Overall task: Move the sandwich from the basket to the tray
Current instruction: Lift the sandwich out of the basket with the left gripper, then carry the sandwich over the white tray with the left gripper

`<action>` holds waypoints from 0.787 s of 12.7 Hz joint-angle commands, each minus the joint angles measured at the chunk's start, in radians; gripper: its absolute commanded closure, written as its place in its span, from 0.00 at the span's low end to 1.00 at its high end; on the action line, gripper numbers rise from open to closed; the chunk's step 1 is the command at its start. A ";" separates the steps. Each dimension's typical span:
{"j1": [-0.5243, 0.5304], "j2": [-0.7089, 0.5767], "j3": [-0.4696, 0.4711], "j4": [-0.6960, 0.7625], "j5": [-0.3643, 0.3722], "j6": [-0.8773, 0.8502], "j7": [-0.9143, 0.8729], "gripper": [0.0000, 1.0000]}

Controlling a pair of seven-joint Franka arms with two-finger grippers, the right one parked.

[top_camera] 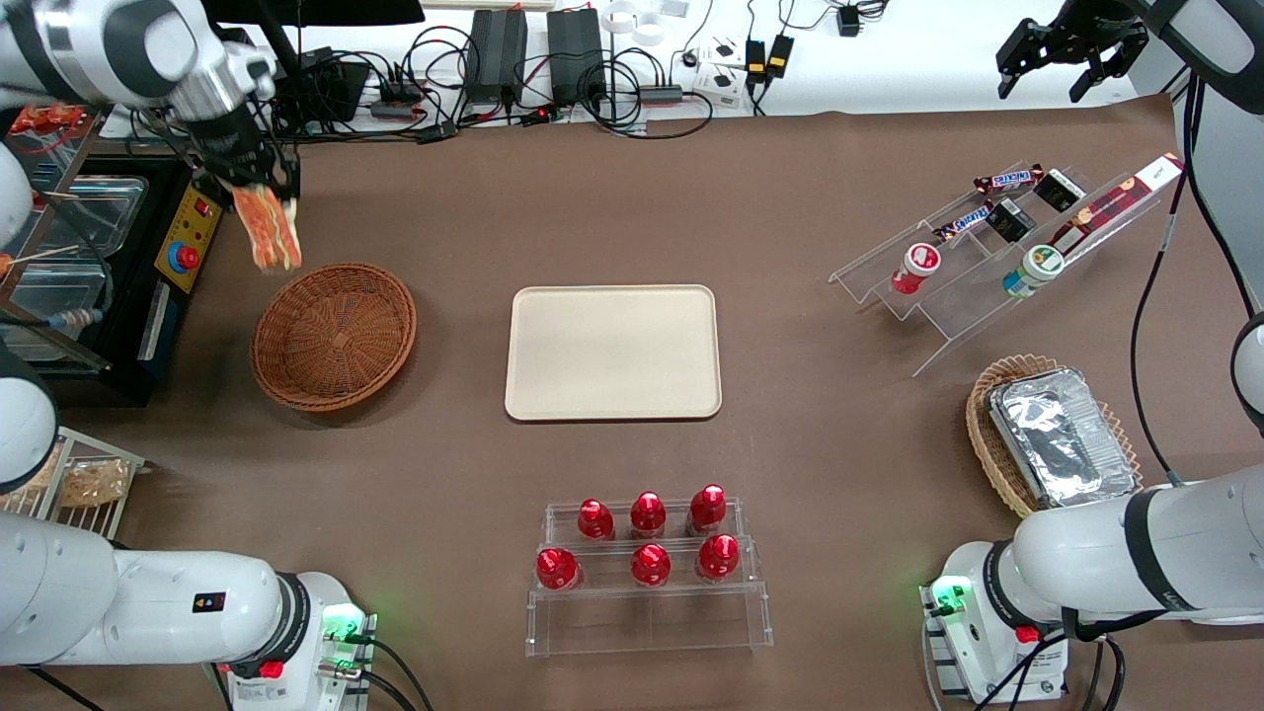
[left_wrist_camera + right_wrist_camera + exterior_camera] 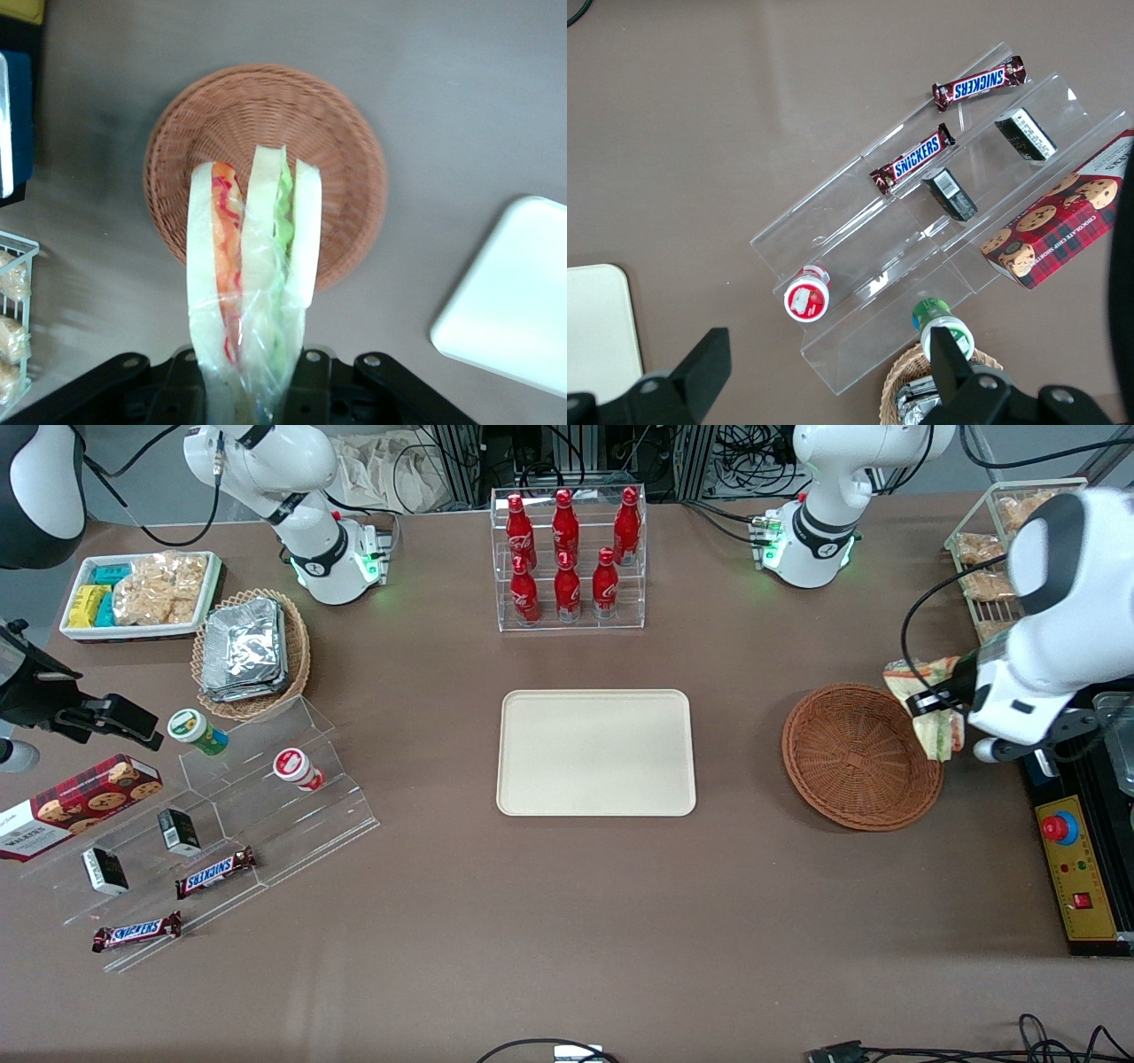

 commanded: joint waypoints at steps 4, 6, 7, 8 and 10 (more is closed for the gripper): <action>-0.109 0.187 -0.215 0.313 -0.006 -0.132 -0.019 1.00; -0.106 0.278 -0.353 0.363 0.065 -0.128 -0.101 1.00; -0.104 0.313 -0.417 0.370 0.089 -0.105 -0.197 1.00; -0.103 0.339 -0.462 0.370 0.100 -0.065 -0.289 1.00; -0.104 0.390 -0.537 0.336 0.140 -0.007 -0.378 1.00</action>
